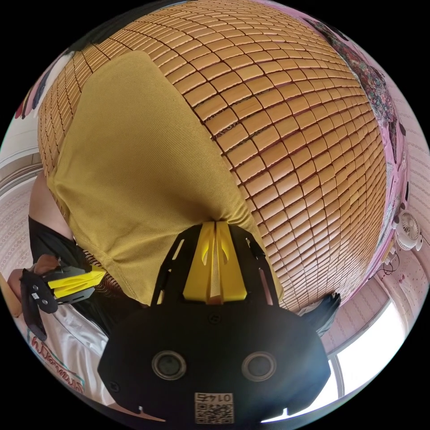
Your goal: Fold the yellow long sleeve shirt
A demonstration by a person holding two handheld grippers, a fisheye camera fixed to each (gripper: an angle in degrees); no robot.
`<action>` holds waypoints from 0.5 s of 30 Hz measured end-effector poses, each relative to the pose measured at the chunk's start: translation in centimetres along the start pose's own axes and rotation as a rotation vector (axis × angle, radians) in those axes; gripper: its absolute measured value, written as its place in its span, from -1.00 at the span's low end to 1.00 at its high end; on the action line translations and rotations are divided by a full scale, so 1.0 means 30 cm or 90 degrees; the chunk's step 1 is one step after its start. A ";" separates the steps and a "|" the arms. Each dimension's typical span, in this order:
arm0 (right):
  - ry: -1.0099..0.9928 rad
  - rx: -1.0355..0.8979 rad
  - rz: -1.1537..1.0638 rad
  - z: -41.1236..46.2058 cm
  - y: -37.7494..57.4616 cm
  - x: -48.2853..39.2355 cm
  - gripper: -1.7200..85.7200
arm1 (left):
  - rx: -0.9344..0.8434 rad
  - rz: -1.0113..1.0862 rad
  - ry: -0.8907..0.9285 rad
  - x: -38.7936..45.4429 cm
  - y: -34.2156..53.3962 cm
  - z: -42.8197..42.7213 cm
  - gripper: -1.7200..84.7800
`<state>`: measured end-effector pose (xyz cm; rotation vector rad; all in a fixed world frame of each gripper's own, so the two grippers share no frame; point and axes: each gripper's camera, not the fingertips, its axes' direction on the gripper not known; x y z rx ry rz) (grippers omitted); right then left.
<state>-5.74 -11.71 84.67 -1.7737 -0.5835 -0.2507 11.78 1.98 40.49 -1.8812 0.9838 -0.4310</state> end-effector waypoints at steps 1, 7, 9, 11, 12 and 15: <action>0.001 -0.005 -0.001 0.002 -0.008 0.001 -0.97 | 0.010 -0.002 0.000 -0.001 -0.013 -0.010 -0.98; 0.001 -0.026 -0.006 0.012 -0.030 0.006 -0.97 | 0.064 -0.020 -0.040 -0.061 -0.204 0.006 -0.98; 0.003 -0.028 -0.005 0.016 -0.029 0.005 -0.97 | 0.060 -0.041 -0.073 -0.095 -0.297 0.063 -0.98; 0.008 -0.029 -0.006 0.020 -0.026 0.001 -0.97 | 0.034 -0.050 -0.101 -0.111 -0.351 0.128 -0.98; 0.012 -0.030 -0.007 0.023 -0.023 -0.002 -0.97 | -0.010 -0.052 -0.110 -0.119 -0.373 0.189 -0.98; 0.025 -0.030 -0.006 0.033 -0.011 -0.012 -0.97 | 0.009 -0.024 -0.144 -0.096 -0.364 0.239 -0.98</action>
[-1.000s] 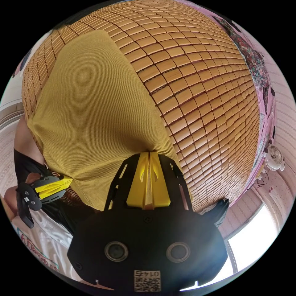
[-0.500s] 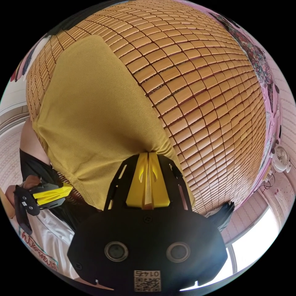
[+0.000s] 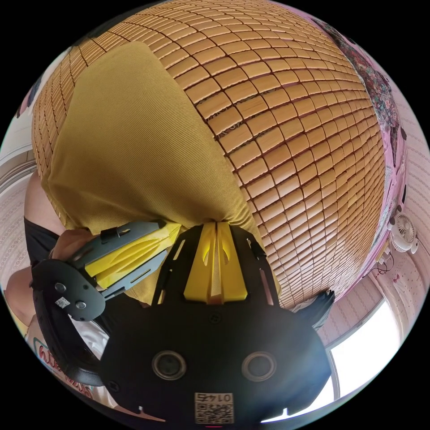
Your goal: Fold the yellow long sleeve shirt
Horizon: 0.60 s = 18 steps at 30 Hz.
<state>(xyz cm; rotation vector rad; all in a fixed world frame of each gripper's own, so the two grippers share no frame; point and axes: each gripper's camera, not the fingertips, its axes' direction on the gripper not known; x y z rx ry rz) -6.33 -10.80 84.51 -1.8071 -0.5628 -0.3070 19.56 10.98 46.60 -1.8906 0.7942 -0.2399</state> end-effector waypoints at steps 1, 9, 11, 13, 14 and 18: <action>0.003 -0.002 -0.003 0.003 0.006 -0.003 -0.97 | -0.007 0.009 -0.009 0.009 -0.003 0.000 -0.98; 0.008 0.001 0.003 0.027 0.079 -0.015 -0.97 | -0.066 0.045 0.095 0.057 0.045 -0.075 -0.98; 0.010 0.004 0.005 0.033 0.103 -0.020 -0.97 | -0.088 0.073 0.111 0.095 0.092 -0.091 -0.98; 0.010 0.003 0.005 0.042 0.136 -0.024 -0.97 | -0.103 0.096 0.106 0.132 0.141 -0.098 -0.98; 0.010 0.003 0.005 0.045 0.145 -0.025 -0.97 | -0.085 0.105 0.085 0.149 0.169 -0.109 -0.98; 0.011 0.010 0.008 0.063 0.220 -0.036 -0.97 | -0.073 0.108 0.058 0.175 0.194 -0.101 -0.98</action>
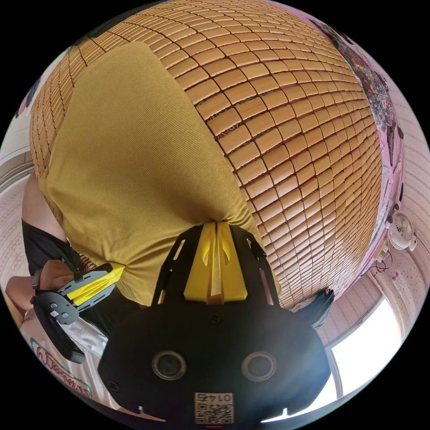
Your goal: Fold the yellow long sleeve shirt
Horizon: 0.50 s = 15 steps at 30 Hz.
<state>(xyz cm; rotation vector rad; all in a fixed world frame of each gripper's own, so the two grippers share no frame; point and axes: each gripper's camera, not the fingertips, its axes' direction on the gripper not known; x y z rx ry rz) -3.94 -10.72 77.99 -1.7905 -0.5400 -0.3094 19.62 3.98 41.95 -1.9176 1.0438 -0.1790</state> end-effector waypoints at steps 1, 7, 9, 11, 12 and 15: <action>0.004 0.002 0.001 0.005 0.024 -0.006 -0.97 | -0.001 0.001 0.001 0.000 -0.003 0.002 -0.98; 0.040 0.022 0.023 0.038 0.159 -0.043 -0.96 | 0.018 -0.023 0.040 -0.027 0.011 0.015 -0.98; 0.062 0.043 0.041 0.049 0.215 -0.061 -0.95 | 0.017 -0.043 0.065 -0.046 0.011 0.020 -0.97; 0.097 0.070 0.055 0.061 0.280 -0.088 -0.95 | 0.009 -0.042 0.069 -0.049 0.006 0.021 -0.97; 0.120 0.105 0.072 0.070 0.339 -0.105 -0.95 | 0.005 -0.045 0.068 -0.048 0.004 0.018 -0.97; 0.145 0.235 0.151 0.079 0.547 -0.129 -0.90 | 0.012 -0.043 0.056 -0.037 0.025 -0.019 -0.97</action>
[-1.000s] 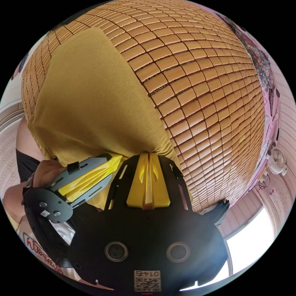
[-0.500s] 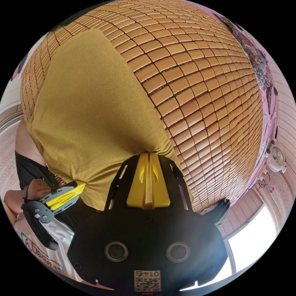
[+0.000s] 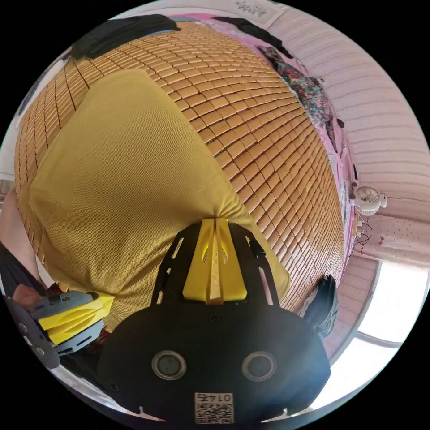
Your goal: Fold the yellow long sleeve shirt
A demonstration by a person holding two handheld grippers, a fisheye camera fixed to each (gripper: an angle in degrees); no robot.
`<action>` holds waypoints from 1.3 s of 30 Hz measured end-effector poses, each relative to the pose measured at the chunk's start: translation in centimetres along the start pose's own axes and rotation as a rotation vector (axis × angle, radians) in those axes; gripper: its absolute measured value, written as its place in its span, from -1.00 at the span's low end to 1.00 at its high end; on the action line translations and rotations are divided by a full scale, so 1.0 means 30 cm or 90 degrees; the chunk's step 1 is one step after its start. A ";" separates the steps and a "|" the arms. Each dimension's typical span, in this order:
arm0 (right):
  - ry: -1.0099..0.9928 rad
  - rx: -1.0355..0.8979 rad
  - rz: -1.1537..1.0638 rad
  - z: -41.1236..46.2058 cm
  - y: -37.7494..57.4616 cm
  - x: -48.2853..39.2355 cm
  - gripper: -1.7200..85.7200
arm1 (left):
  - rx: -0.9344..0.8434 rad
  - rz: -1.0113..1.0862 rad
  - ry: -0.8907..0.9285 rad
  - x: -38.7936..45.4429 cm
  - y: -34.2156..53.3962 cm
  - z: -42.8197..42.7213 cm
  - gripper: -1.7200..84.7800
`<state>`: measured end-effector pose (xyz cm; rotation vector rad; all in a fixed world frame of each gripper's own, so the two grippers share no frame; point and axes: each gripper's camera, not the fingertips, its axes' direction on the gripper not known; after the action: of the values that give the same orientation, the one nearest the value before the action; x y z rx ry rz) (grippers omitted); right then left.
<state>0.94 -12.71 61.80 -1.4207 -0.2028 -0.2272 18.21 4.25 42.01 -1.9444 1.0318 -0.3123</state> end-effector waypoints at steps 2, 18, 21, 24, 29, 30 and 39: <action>-0.017 0.041 0.057 -0.048 0.137 0.040 -0.86 | 0.013 0.016 0.019 0.020 0.028 -0.036 -0.97; -0.349 0.008 0.475 0.007 1.418 0.239 -0.71 | 0.141 0.177 0.047 0.317 0.100 -0.124 -0.71; -0.328 -0.013 0.459 0.020 1.455 0.230 -0.74 | 0.126 0.200 0.037 0.359 0.084 -0.110 -0.67; -0.300 -0.025 0.444 0.024 1.492 0.232 -0.77 | 0.103 0.206 0.037 0.385 0.068 -0.083 -0.65; -0.306 -0.025 0.441 0.030 1.569 0.246 -0.81 | 0.068 0.211 0.038 0.427 0.037 -0.036 -0.61; -0.318 -0.020 0.447 0.027 1.588 0.252 -0.82 | 0.062 0.217 0.037 0.442 0.029 -0.027 -0.61; -0.477 0.103 0.508 0.043 1.657 0.253 -0.90 | 0.039 0.251 0.022 0.545 -0.028 0.013 -0.59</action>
<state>21.94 -5.01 16.74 -1.2668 -0.2383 0.9666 29.04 -7.79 39.66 -1.6402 1.3816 -0.1536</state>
